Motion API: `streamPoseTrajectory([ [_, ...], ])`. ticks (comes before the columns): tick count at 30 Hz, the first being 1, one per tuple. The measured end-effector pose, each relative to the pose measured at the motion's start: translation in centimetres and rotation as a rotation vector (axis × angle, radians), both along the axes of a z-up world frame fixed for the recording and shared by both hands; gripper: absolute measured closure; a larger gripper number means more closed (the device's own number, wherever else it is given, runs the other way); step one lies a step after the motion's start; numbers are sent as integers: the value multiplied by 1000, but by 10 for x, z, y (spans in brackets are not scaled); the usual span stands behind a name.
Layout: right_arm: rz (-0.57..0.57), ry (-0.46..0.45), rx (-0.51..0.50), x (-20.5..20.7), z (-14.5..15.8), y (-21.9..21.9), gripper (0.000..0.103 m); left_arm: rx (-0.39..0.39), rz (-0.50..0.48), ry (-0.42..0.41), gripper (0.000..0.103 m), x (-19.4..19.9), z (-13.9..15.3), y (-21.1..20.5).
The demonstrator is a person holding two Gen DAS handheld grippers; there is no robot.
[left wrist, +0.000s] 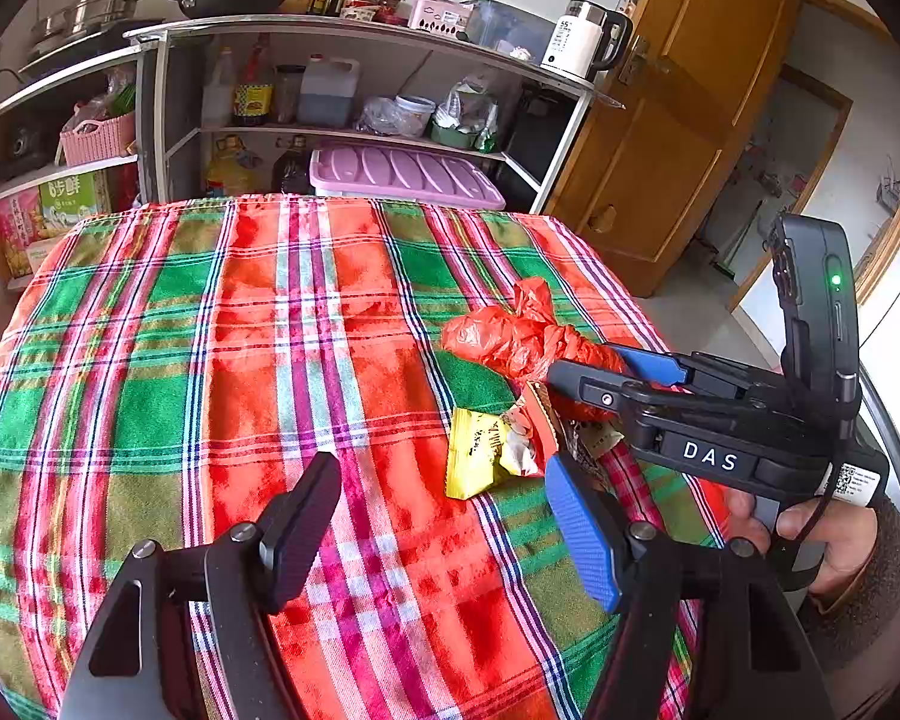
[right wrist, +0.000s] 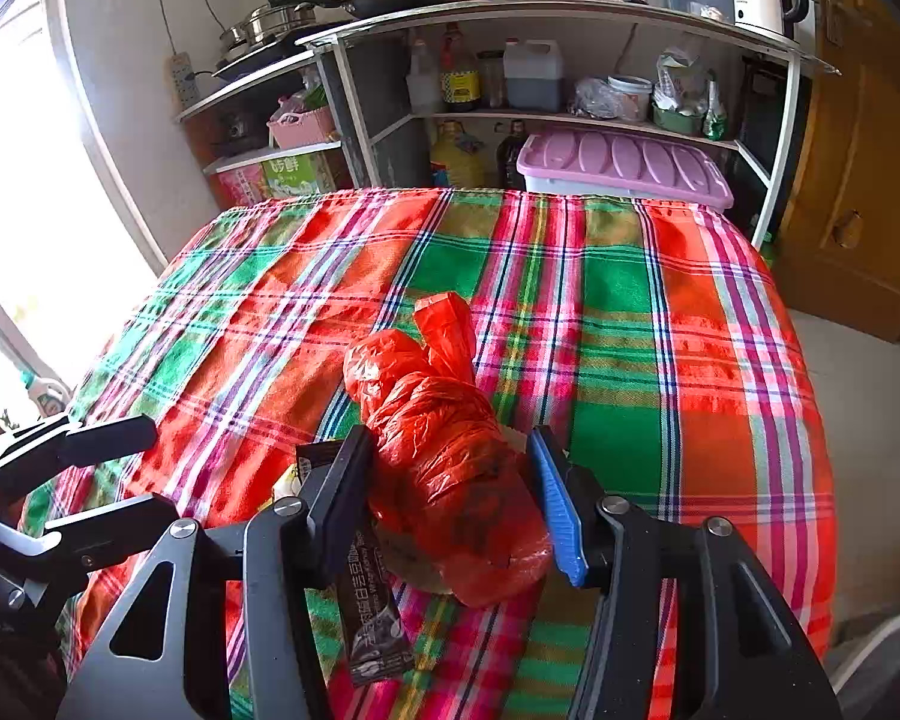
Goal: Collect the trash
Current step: 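Close the right tool on the red plastic bag and lift it, then grasp the yellow snack wrapper with the left tool while the right tool holds the red bag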
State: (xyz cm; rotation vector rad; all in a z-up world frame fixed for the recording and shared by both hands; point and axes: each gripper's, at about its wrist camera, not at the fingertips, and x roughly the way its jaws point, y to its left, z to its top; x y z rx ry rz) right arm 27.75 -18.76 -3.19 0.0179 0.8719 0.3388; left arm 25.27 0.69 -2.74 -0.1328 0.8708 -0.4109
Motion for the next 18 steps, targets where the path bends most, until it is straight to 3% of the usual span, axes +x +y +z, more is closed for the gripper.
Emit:
streamPoseTrajectory([
  [14, -110, -70, 102, -26, 19, -39, 53, -16, -31, 35, 33, 12, -15, -14],
  [18, -126, -92, 125, -38, 27, -48, 53, 24, -61, 44, 33, 16, -24, -29],
])
